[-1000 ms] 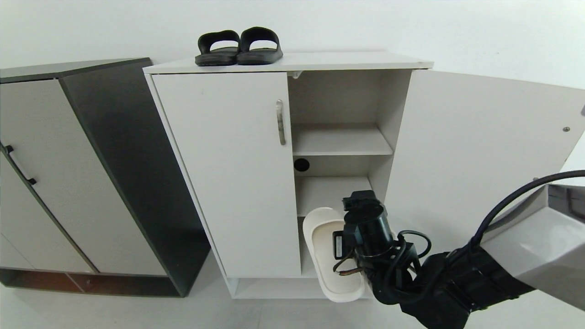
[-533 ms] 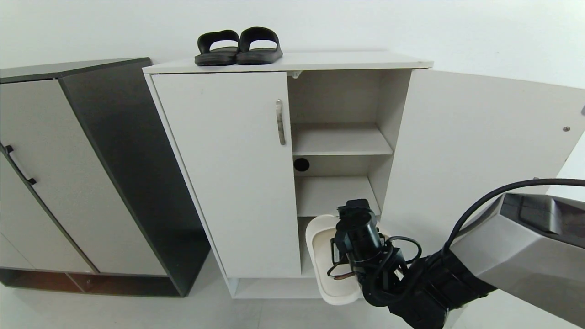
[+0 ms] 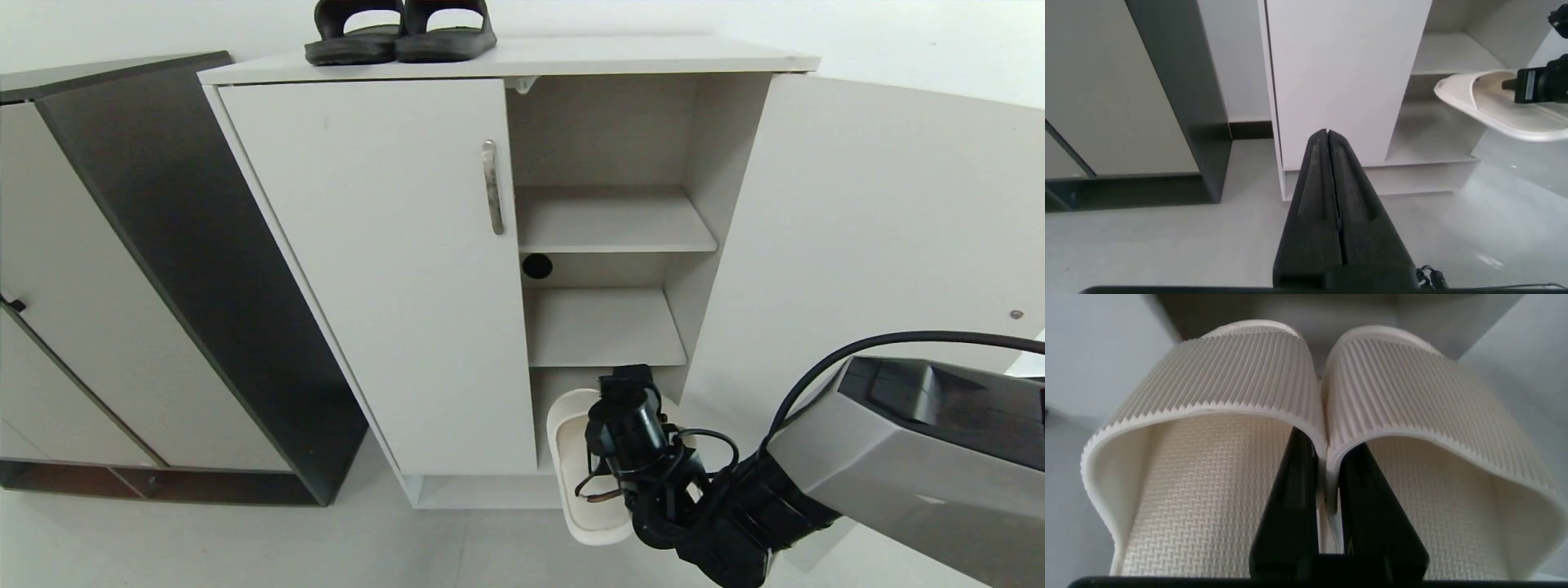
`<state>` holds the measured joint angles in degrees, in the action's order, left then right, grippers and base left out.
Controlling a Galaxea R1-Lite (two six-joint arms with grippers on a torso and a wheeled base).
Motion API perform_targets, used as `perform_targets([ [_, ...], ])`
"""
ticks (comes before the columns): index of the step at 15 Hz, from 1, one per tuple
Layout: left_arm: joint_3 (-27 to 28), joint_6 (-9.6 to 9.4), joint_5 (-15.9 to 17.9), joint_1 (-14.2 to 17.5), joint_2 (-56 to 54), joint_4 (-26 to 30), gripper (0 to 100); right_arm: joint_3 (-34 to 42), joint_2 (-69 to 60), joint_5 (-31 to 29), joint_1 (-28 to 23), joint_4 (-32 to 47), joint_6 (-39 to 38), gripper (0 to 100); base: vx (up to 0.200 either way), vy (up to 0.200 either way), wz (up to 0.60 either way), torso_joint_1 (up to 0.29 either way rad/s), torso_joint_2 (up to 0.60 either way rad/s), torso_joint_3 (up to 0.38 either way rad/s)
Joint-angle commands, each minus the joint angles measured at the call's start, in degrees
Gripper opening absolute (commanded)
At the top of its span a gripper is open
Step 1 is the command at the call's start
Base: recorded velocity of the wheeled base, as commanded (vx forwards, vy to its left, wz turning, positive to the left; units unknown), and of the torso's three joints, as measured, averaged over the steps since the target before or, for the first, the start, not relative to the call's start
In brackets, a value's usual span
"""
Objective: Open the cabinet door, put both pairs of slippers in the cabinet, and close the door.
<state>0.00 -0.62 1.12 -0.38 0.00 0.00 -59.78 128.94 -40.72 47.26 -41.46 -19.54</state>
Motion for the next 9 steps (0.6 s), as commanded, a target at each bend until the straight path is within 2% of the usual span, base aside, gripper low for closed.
perform_targets([
  [1, 0.0, 0.01, 0.0, 0.0, 0.1, 0.0, 0, -1.5, 1.2, -1.4, 0.0, 0.0, -0.1, 0, 0.000, 0.000, 0.00, 0.002, 0.00, -0.188],
  [3, 0.0, 0.01, 0.0, 0.0, 0.1, 0.0, 0, -1.3, 1.2, -2.0, 0.1, -2.8, 0.3, 0, 0.000, 0.000, 0.00, 0.002, 0.00, -0.195],
  [6, 0.0, 0.09, -0.1, 0.0, 0.1, 0.0, 0, 1.4, 1.3, -2.1, 0.0, -11.5, 4.9, 0, 0.000, 0.000, 0.00, 0.001, 0.01, -0.167],
  [7, 0.0, 0.09, -0.1, 0.0, 0.1, 0.0, 0, 3.2, 1.8, -2.2, 0.0, -18.4, 8.4, 0, 0.000, 0.000, 0.00, 0.000, 0.00, 0.000],
  [9, 0.0, 0.09, -0.1, 0.0, 0.1, 0.0, 0, 3.8, 4.0, -3.5, -0.6, -25.6, 12.2, 0, 0.000, 0.000, 0.00, 0.000, 0.00, 0.000],
])
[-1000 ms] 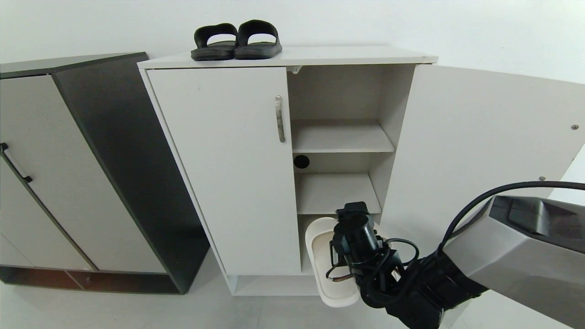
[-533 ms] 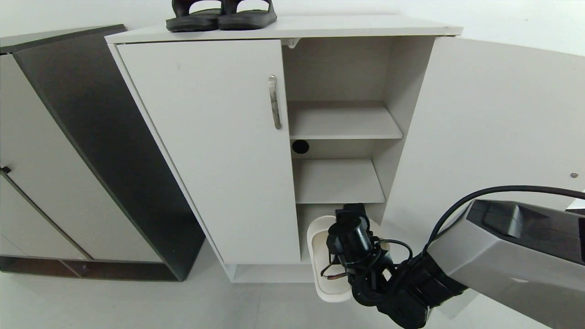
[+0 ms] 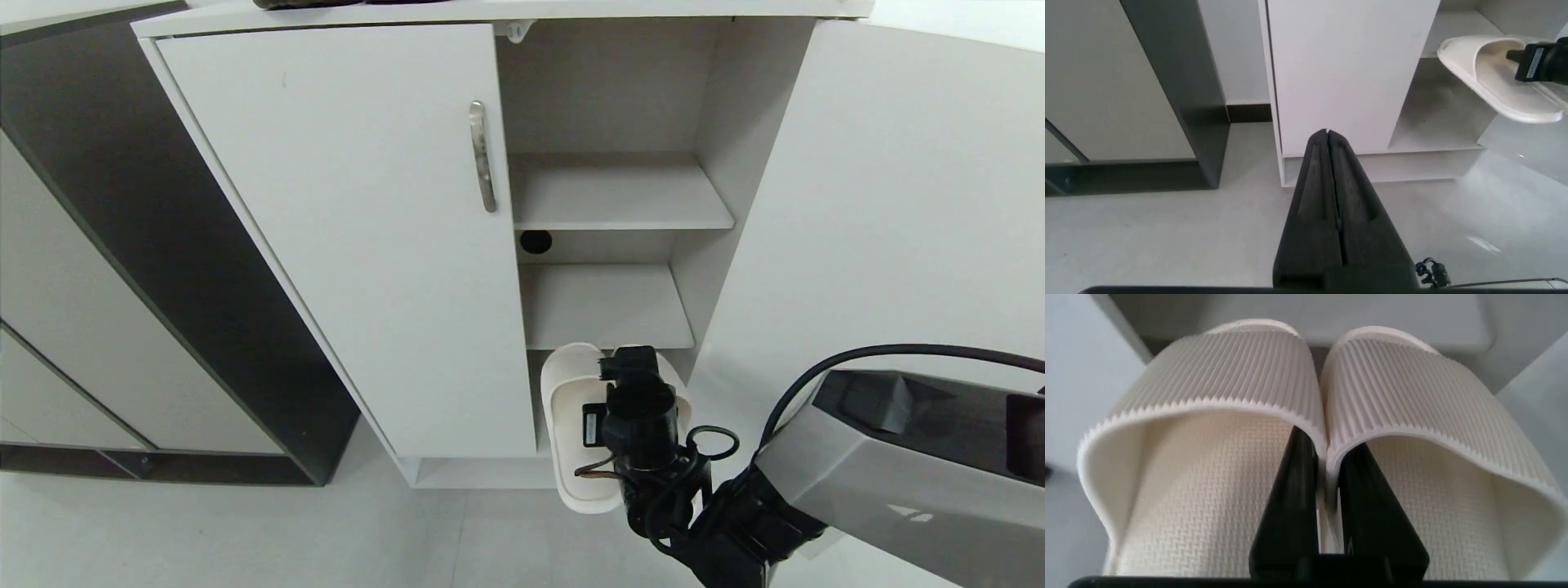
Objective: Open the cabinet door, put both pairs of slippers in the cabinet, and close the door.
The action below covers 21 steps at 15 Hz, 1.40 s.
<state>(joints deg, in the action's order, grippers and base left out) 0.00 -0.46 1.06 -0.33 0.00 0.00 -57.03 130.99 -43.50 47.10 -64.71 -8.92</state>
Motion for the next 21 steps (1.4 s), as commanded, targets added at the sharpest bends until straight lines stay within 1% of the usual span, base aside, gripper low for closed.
perform_targets([
  [1, 0.0, -0.06, -0.1, 0.0, 0.1, 0.0, 0, 1.0, 3.2, -1.2, -0.9, -5.5, 2.7, 0, 0.000, 0.000, 0.00, 0.000, 0.00, 0.000],
  [2, 0.0, -0.06, 0.0, 0.1, 0.1, 0.0, 0, 1.0, 4.0, -1.2, -1.1, -8.8, 4.1, 0, 0.000, 0.000, 0.00, 0.000, 0.00, 0.000],
  [3, 0.0, -0.06, 0.0, 0.0, 0.1, 0.0, 0, 1.0, 4.3, -1.2, -1.1, -10.2, 5.0, 0, 0.000, 0.000, 0.00, 0.000, 0.00, 0.000],
  [9, 0.0, -0.06, 0.0, 0.0, 0.1, 0.0, 0, 1.1, 4.5, -1.2, -1.8, -10.6, 4.9, 0, 0.000, 0.000, 0.00, 0.000, 0.00, 0.000],
  [18, 0.0, -0.06, 0.0, 0.0, 0.1, 0.0, 0, 1.0, 4.9, -1.2, -1.8, -11.8, 4.9, 0, 0.200, 0.000, 0.00, 0.001, 0.00, 0.003],
  [21, 0.0, -0.06, 0.0, 0.0, 0.1, 0.0, 0, 1.0, 5.7, -1.1, -1.8, -13.4, 5.0, 0, 0.000, 0.000, 0.00, 0.000, 0.00, 0.000],
])
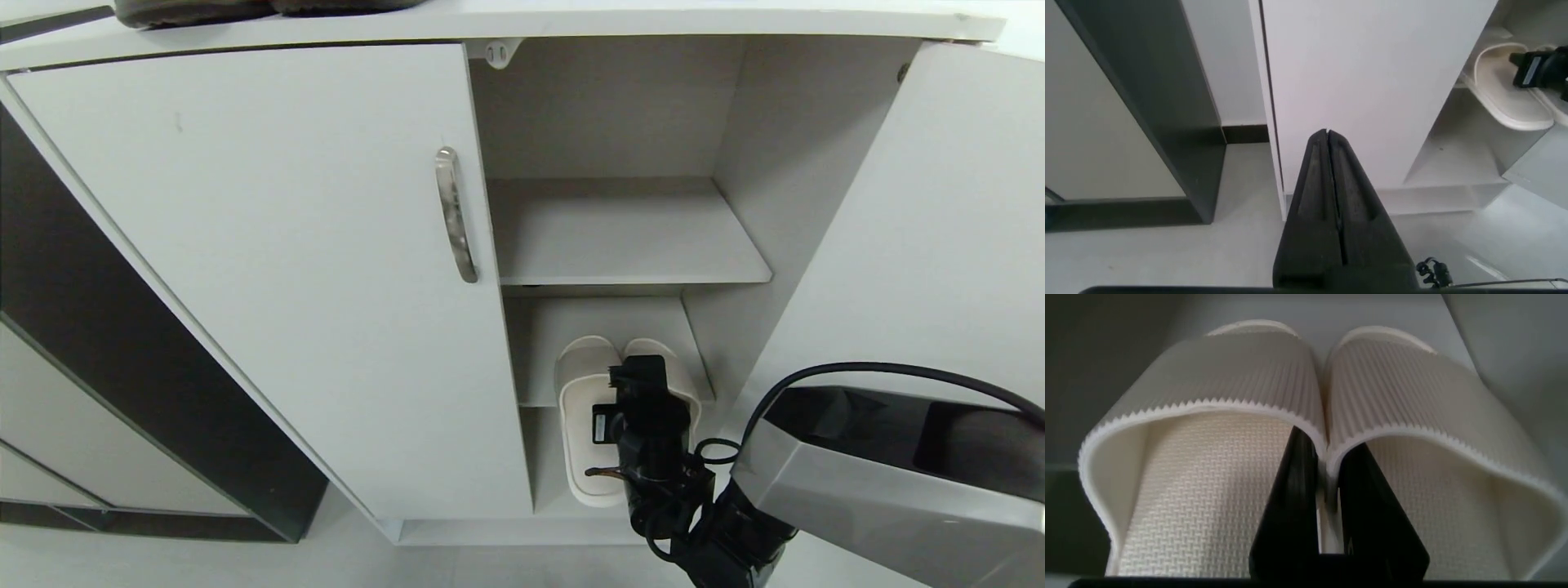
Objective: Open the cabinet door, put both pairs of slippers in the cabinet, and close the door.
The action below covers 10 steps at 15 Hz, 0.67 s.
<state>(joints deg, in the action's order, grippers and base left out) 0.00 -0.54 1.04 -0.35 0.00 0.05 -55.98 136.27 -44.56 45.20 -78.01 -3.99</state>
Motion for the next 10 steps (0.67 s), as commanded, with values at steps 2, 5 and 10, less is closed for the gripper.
perform_targets([
  [2, 0.0, 0.01, 0.0, 0.0, 0.1, 0.0, 0, -0.7, 0.7, 0.8, -0.3, 0.0, 0.1, 0, 0.000, 0.000, 0.00, 0.000, 0.00, 0.000],
  [5, 0.0, 0.01, 0.0, 0.0, 0.1, 0.0, 0, -7.9, 4.3, 3.0, -2.2, 1.6, 1.5, 0, 0.000, 0.000, 0.00, 0.000, 0.00, 0.000],
  [10, 0.0, 0.01, 0.0, 0.0, 0.1, 0.0, 0, -18.0, 8.5, 3.8, -5.4, 4.0, 5.7, 0, 0.000, 0.000, 0.00, 0.000, 0.00, 0.000],
])
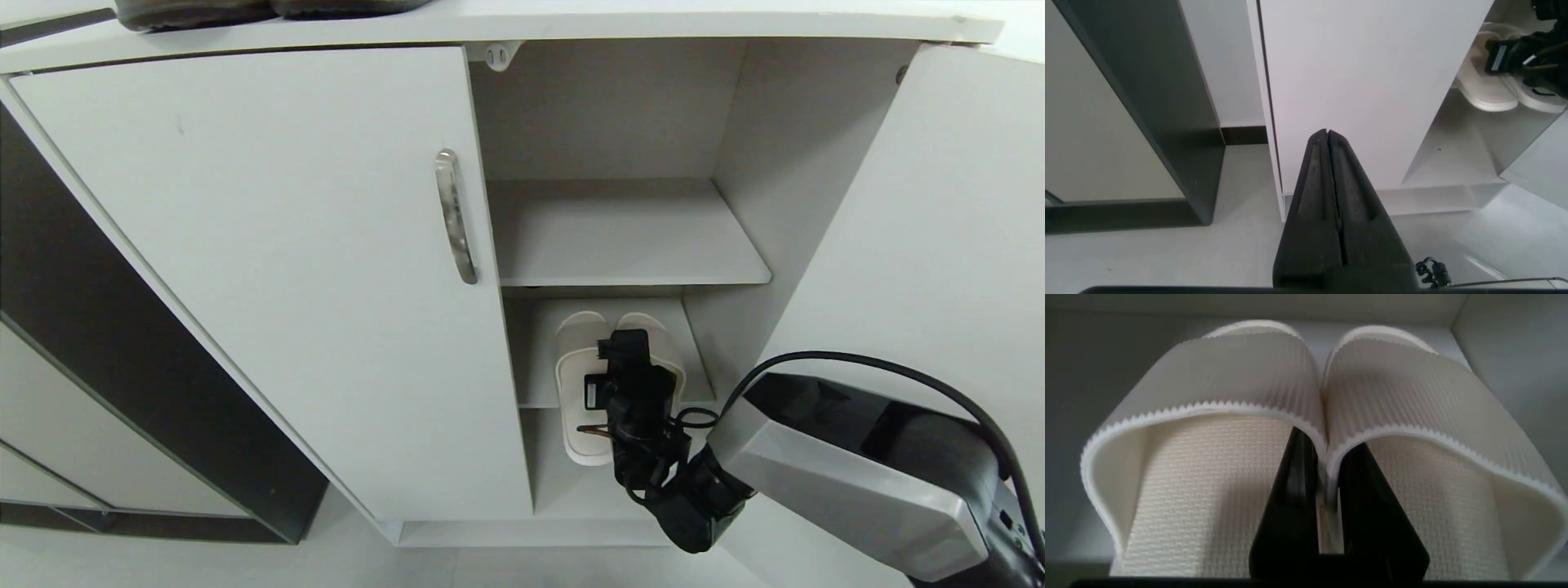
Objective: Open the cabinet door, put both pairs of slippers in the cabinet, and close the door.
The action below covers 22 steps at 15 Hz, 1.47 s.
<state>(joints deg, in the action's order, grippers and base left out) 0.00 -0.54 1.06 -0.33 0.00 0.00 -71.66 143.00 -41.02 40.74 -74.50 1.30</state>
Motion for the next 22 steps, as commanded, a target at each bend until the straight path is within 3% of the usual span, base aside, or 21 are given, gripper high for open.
perform_targets([
  [1, 0.0, 0.01, 0.0, 0.0, 0.1, 0.0, 0, -4.4, 1.8, 0.7, -1.5, 2.7, 0.4, 0, 0.000, 0.000, 0.00, 0.000, 0.00, 0.000],
  [10, 0.0, 0.10, -0.1, 0.0, 0.1, 0.0, 0, -20.5, 3.9, 2.4, -4.1, 13.4, 0.4, 0, 0.000, 0.000, 0.00, 0.000, 0.00, 0.000],
  [22, 0.0, 0.18, -0.1, 0.0, 0.1, 0.0, 0, -25.0, 6.9, 3.2, -5.2, 16.7, 0.5, 0, 0.000, 0.000, 0.00, 0.000, 0.00, 0.000],
])
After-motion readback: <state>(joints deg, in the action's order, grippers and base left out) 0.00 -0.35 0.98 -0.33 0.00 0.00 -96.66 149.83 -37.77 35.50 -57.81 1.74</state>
